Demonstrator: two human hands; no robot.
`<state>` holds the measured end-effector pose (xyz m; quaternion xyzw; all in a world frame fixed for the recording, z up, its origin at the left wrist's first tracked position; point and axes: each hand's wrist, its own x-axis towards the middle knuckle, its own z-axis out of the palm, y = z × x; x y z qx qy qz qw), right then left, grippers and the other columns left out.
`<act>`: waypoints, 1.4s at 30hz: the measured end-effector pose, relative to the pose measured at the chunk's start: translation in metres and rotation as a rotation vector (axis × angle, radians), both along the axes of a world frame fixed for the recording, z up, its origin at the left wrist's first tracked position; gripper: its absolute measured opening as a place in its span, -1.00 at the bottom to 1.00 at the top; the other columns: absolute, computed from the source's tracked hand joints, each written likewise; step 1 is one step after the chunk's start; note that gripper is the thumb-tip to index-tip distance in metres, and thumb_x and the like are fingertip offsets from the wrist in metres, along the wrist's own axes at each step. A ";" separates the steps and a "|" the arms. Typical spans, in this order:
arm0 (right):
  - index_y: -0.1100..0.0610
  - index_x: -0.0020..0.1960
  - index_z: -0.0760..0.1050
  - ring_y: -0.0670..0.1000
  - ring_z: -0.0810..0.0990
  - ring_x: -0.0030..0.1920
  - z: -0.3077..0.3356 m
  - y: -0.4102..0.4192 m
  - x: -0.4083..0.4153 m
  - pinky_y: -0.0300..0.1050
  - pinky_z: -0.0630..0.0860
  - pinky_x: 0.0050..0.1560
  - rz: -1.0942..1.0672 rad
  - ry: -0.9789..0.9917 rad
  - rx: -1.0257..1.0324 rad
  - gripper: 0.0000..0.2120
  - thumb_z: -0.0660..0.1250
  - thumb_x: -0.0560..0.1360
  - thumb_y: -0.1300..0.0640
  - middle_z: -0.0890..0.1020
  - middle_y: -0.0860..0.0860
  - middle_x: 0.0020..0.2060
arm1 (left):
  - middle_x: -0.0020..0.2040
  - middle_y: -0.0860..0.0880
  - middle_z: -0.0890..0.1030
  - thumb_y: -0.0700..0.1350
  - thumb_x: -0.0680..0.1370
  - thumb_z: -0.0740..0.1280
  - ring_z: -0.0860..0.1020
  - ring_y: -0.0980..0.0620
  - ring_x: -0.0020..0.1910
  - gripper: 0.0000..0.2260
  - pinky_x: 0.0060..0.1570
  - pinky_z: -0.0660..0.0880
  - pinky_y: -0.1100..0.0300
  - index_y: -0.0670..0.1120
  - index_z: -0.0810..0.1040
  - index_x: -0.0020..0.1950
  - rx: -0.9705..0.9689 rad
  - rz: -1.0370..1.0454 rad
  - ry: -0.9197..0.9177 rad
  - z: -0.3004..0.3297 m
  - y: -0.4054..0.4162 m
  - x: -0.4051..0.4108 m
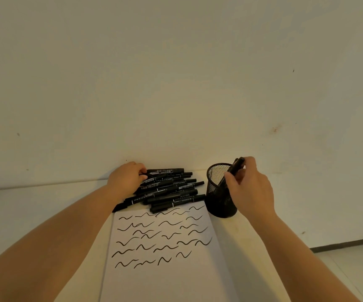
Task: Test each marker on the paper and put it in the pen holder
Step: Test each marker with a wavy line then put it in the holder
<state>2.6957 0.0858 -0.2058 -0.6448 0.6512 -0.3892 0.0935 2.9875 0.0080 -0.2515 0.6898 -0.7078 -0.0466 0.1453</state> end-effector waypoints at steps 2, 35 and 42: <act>0.12 0.15 0.27 0.16 0.51 -0.24 -0.003 -0.001 0.002 -0.04 0.45 -0.28 0.010 0.069 0.034 -0.70 0.26 0.50 0.04 0.62 0.12 -0.14 | 0.10 -0.07 0.54 -0.04 0.55 0.25 0.49 -0.04 0.08 -0.78 0.02 0.42 0.09 -0.04 0.50 0.16 0.021 0.001 0.012 0.000 -0.002 0.001; 0.22 -0.33 0.46 -0.01 0.37 -0.61 -0.023 0.135 0.059 -0.21 0.32 -0.58 0.419 -0.914 0.475 -0.70 0.20 0.54 0.12 0.49 0.07 -0.60 | -0.11 0.11 0.63 0.08 0.52 0.26 0.55 0.11 -0.17 -0.78 -0.18 0.43 0.23 0.04 0.57 0.08 -0.212 -0.386 0.222 0.020 0.234 -0.076; 0.22 -0.40 0.49 0.03 0.34 -0.63 -0.023 0.152 0.052 -0.22 0.27 -0.61 0.465 -0.981 0.584 -0.68 0.19 0.50 0.21 0.48 0.14 -0.61 | -0.20 0.07 0.59 0.05 0.59 0.11 0.55 0.04 -0.24 -0.77 -0.19 0.44 0.11 0.02 0.53 -0.04 -0.097 -0.419 0.108 0.024 0.261 -0.072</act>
